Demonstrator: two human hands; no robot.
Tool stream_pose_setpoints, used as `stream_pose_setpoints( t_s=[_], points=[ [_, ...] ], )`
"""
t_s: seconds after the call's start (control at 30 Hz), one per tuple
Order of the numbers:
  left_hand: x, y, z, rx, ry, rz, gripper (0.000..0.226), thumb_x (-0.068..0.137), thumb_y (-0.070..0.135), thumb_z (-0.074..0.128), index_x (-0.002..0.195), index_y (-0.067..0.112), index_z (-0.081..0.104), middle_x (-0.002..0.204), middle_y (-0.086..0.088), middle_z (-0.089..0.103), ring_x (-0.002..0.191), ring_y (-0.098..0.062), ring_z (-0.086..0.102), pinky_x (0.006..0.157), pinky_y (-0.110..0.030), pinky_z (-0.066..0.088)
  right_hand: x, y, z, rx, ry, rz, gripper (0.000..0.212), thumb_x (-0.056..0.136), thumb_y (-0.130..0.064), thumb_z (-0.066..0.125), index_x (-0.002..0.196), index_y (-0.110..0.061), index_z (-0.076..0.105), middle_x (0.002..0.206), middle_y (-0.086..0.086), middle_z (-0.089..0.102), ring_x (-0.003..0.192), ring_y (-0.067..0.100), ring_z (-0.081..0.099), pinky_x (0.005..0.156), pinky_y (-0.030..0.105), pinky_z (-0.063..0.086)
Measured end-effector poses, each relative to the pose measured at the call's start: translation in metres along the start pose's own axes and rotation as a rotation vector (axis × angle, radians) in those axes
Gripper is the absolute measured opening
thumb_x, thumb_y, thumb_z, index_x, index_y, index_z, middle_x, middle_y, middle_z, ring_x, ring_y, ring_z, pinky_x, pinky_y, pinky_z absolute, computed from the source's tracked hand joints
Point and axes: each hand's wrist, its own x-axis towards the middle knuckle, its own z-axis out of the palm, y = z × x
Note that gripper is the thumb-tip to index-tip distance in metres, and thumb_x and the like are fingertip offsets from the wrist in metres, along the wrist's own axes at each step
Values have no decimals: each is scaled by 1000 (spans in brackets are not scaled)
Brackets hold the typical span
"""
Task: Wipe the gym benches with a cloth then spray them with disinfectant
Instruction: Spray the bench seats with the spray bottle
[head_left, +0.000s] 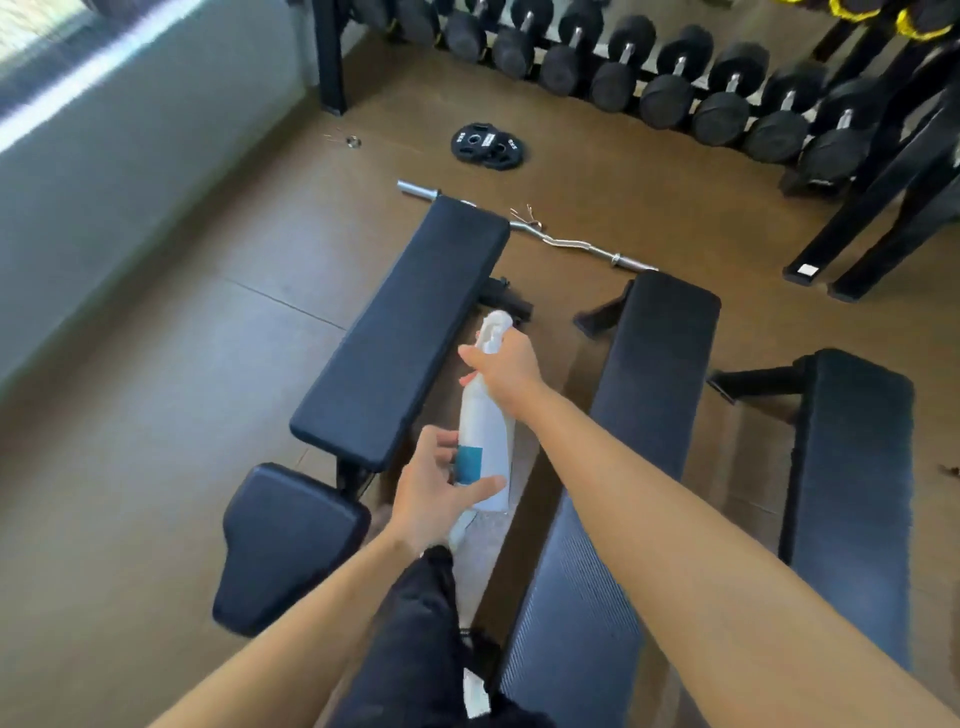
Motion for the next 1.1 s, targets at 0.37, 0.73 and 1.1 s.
stream_pose_setpoints(
  t_s=[0.37,0.73,1.1],
  points=[
    [-93,-53,-75,4,164,-69,60,65,51,92,108,38,51,105,15,65,88,-8,66,78,-36,62,-77,-4,107,-9,-207,-28,29,93,-22,70,114,-10,54,97,3,65,69,23,76,64,30,60],
    [-31,-59,-162,7,87,-30,63,65,55,89,109,38,49,105,16,66,91,-1,66,76,-25,59,-40,-62,173,-77,-61,44,26,95,-28,70,114,-21,54,92,-6,63,67,15,73,56,23,54],
    [48,-3,-206,93,-41,146,59,74,53,86,118,39,50,114,15,64,95,-2,64,80,-24,57,14,-120,149,70,208,82,36,94,-29,71,125,-21,55,109,0,66,80,18,76,72,36,63]
  ],
)
